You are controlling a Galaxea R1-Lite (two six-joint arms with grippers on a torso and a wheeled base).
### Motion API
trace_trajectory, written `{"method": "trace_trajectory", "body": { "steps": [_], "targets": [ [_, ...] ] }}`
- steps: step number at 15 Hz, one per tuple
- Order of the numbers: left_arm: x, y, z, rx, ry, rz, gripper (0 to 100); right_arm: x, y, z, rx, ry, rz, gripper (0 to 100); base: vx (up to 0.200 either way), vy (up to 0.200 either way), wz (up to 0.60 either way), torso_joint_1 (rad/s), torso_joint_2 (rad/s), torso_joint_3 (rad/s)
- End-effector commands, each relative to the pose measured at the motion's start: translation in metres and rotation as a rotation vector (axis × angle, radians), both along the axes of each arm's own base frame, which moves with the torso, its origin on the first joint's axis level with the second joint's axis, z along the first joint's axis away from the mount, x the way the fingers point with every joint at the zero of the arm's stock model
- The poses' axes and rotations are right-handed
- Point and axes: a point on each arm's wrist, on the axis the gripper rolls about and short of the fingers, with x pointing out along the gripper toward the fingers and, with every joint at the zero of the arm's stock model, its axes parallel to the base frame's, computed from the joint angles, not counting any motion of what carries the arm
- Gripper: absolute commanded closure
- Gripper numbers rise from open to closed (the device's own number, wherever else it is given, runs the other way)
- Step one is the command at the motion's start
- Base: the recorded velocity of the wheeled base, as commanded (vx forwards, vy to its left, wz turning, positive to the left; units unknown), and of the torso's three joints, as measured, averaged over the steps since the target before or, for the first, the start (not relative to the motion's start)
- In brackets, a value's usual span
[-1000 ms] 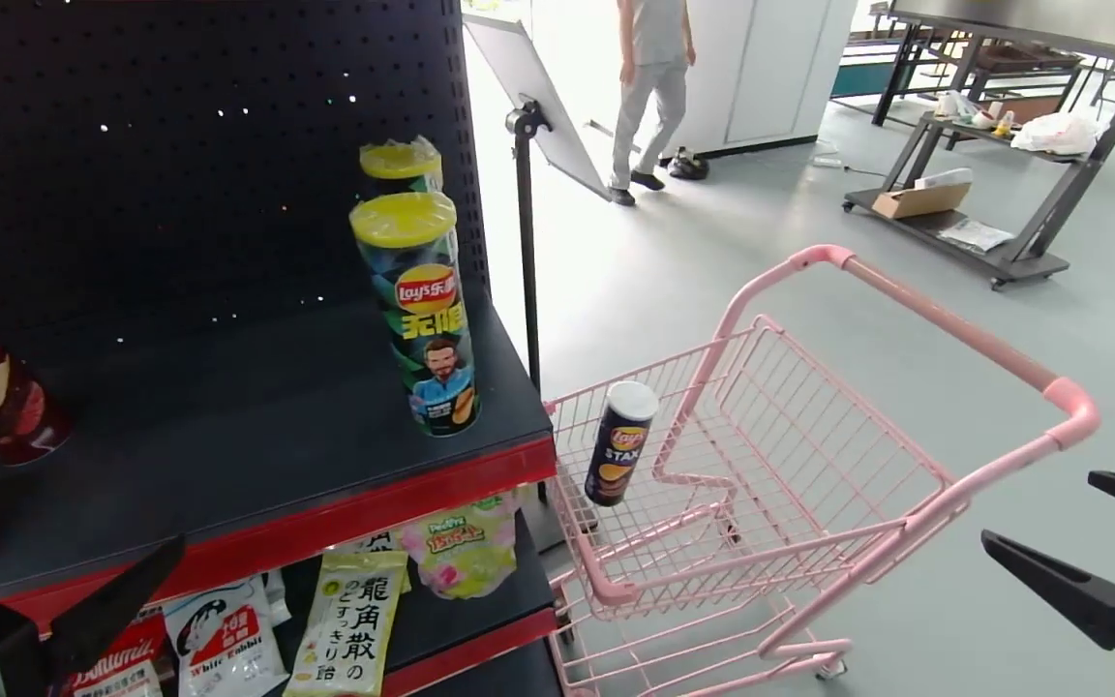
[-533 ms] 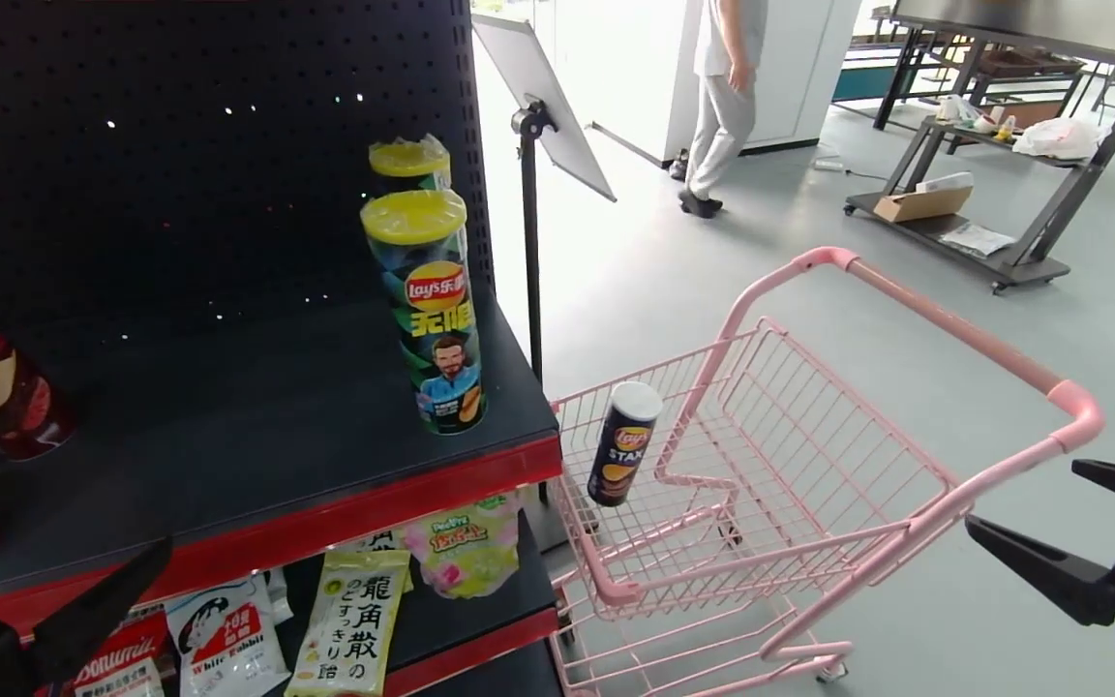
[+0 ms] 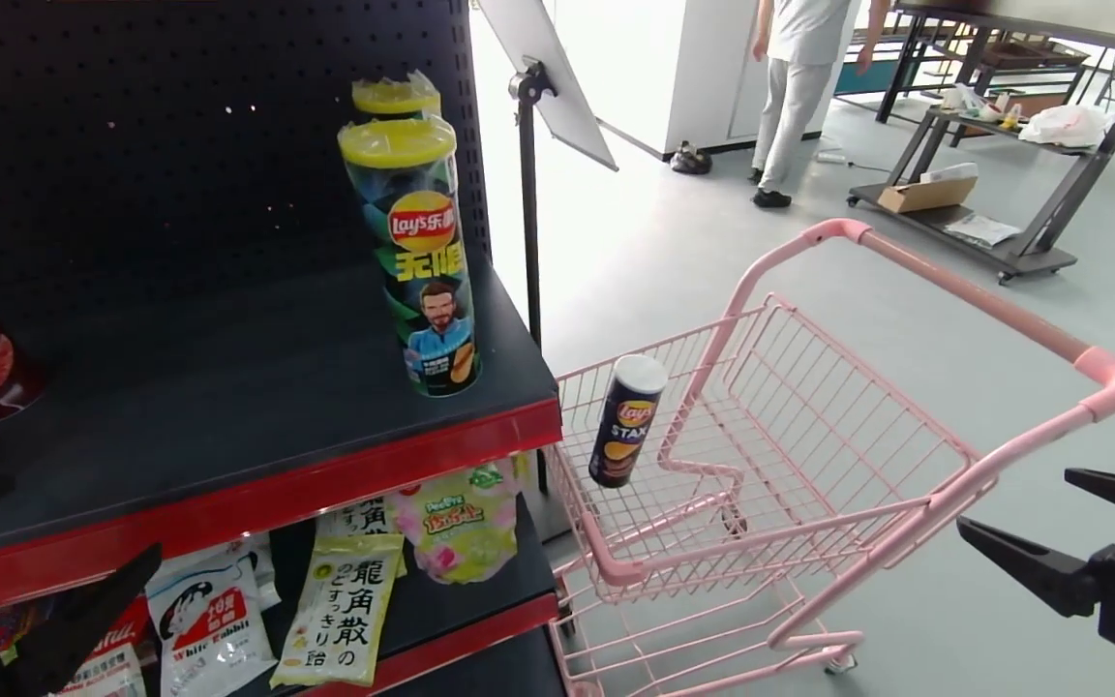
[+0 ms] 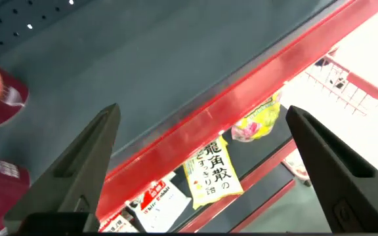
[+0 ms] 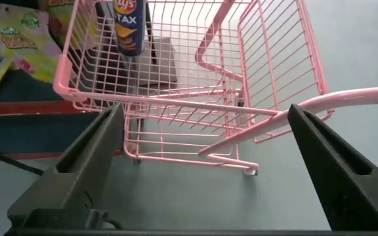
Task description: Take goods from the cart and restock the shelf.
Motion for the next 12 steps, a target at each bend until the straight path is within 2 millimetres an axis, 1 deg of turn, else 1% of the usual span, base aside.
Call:
{"method": "trace_trajectory", "body": {
  "steps": [1, 4, 5, 7, 9, 10, 11, 12],
  "targets": [
    [-0.001, 0.000, 0.001, 0.003, -0.005, -0.002, 0, 0.005, 0.001, -0.003, -0.002, 0.018, -0.004, 0, 0.000, 0.000, 0.00, -0.173, 0.52, 0.334],
    [-0.002, 0.001, 0.001, 0.029, -0.018, -0.006, 0, 0.015, 0.003, -0.003, 0.006, 0.007, 0.004, 0, 0.000, 0.000, 0.00, -0.173, 0.55, 0.365],
    [-0.005, 0.001, 0.001, 0.027, -0.026, -0.008, 0, 0.024, 0.006, -0.005, 0.005, 0.010, 0.006, 0, 0.000, 0.000, 0.00, -0.159, 0.54, 0.373],
    [-0.008, 0.002, -0.004, 0.028, -0.020, -0.008, 0, 0.033, 0.008, -0.005, 0.007, 0.000, 0.009, 0, 0.000, 0.000, 0.00, -0.159, 0.53, 0.374],
    [-0.014, 0.003, -0.010, 0.027, -0.024, -0.008, 0, 0.042, 0.010, -0.010, 0.020, 0.036, 0.000, 0, 0.000, 0.000, 0.00, -0.129, 0.52, 0.383],
    [-0.017, 0.004, -0.011, 0.024, -0.030, -0.006, 0, 0.052, 0.012, -0.007, 0.046, 0.043, -0.011, 0, 0.000, 0.000, 0.00, -0.095, 0.37, 0.271],
    [-0.019, 0.004, -0.013, 0.021, -0.034, -0.011, 0, 0.068, 0.016, -0.003, 0.076, 0.034, -0.021, 0, 0.000, 0.000, 0.00, -0.046, 0.21, 0.159],
    [-0.021, 0.005, -0.014, 0.016, -0.038, -0.025, 0, 0.090, 0.022, -0.002, 0.107, 0.009, -0.028, 0, 0.000, 0.000, 0.00, -0.027, 0.12, 0.080]
  ]
}}
